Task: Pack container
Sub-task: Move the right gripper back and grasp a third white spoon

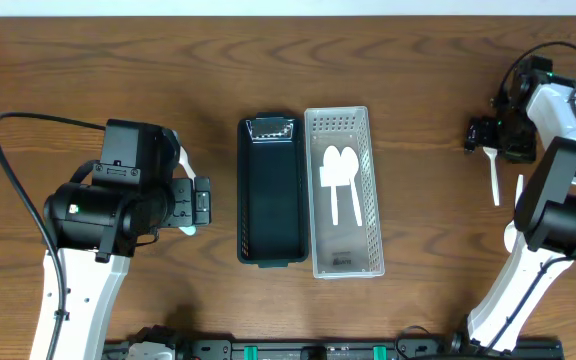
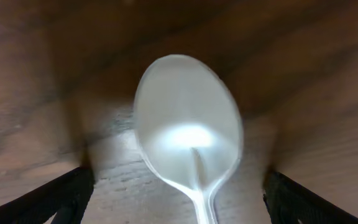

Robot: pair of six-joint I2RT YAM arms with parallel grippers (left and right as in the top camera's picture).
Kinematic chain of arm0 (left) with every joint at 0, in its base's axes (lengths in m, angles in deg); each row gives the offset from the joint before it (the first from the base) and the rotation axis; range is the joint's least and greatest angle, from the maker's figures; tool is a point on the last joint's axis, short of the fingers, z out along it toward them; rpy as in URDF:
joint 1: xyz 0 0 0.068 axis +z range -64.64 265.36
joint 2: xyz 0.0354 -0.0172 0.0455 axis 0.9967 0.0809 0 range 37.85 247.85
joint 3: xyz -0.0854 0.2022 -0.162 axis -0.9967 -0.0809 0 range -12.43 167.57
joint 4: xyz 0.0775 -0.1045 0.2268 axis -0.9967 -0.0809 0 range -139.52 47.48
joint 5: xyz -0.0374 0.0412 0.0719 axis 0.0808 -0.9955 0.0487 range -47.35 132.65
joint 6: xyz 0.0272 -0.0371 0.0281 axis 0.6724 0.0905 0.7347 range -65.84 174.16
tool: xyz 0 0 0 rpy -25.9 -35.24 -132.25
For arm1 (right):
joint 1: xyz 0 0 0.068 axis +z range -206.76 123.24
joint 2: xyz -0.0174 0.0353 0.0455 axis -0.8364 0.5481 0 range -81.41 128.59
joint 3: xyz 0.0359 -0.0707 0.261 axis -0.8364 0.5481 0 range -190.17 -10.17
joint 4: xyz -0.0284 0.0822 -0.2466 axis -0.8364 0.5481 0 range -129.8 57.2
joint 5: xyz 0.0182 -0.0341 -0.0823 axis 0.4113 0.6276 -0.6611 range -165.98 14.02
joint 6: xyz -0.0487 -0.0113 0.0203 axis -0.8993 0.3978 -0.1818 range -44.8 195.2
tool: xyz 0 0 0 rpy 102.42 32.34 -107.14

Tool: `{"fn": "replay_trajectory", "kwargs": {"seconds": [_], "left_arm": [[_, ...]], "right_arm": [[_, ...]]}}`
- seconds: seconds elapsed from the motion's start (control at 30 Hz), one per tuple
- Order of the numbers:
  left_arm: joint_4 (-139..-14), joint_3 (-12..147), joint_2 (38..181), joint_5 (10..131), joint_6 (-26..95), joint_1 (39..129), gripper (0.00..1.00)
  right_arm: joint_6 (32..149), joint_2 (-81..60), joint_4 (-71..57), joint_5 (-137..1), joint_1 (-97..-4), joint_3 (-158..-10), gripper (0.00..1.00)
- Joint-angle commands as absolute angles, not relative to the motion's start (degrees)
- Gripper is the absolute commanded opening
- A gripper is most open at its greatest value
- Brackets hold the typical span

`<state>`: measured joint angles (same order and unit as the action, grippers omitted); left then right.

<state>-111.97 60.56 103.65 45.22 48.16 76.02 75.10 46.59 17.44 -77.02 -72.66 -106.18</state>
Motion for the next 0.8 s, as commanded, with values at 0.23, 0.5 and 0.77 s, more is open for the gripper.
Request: {"fn": "replay_trajectory", "kwargs": {"seconds": [0.23, 0.5, 0.77], "left_arm": [[-111.6, 60.1, 103.8, 44.5, 47.9, 76.1, 0.96], [-111.6, 60.1, 103.8, 44.5, 47.9, 76.1, 0.96], [-111.7, 60.1, 103.8, 44.5, 47.9, 76.1, 0.96]], "right_arm": [[74.3, 49.0, 18.2, -77.0, -72.8, -106.0, 0.61], [74.3, 49.0, 19.6, -77.0, -72.8, -106.0, 0.25], [74.6, 49.0, 19.7, -77.0, -72.7, -106.0, 0.12]]}}
